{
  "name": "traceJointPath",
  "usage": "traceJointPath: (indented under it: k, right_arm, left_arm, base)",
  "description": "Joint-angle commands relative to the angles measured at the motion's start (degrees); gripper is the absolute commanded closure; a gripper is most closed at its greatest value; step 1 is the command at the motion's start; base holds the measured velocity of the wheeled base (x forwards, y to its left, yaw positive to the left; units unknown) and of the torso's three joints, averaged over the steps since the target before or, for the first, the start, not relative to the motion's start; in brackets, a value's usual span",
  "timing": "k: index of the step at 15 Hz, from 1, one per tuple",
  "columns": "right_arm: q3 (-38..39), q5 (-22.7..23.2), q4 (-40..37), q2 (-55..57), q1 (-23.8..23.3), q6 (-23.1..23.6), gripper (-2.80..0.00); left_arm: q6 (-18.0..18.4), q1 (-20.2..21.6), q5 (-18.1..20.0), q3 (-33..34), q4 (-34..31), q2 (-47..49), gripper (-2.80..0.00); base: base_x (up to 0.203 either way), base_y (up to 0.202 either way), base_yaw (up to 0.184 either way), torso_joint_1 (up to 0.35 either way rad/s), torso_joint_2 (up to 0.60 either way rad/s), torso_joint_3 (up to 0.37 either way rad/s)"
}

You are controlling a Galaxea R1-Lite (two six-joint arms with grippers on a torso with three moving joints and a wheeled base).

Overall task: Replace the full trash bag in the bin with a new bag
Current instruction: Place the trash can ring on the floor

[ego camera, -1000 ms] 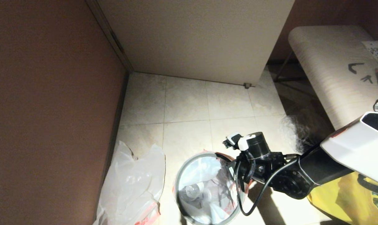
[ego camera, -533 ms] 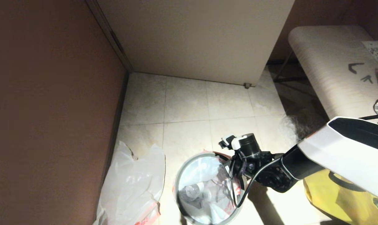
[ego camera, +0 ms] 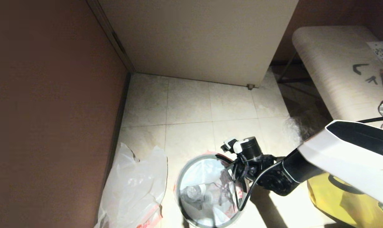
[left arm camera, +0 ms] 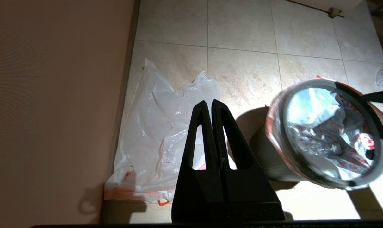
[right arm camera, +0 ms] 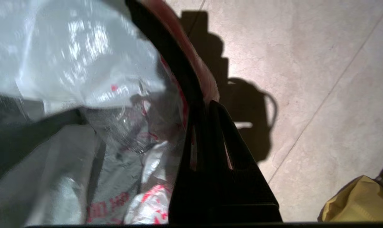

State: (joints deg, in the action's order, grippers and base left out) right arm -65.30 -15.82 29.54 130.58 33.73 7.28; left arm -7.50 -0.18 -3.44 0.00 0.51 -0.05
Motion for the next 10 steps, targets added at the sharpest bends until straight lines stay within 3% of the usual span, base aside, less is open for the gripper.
traceJointPath:
  k: [1, 10]
  right_arm:
    - [0.82, -0.37, 0.03, -2.40, 0.31, 0.05, 0.00]
    - [7.80, -0.56, 0.50, -7.39, 2.63, -0.23, 0.00]
  left_arm:
    - [-0.06, 0.01, -0.08, 0.00, 0.02, 0.05, 0.00]
    - [-0.06, 0.01, -0.08, 0.00, 0.02, 0.05, 0.00]
  base:
    - [0.000, 0.000, 0.000, 0.000, 0.00, 0.000]
    - [0.000, 0.000, 0.000, 0.000, 0.00, 0.000]
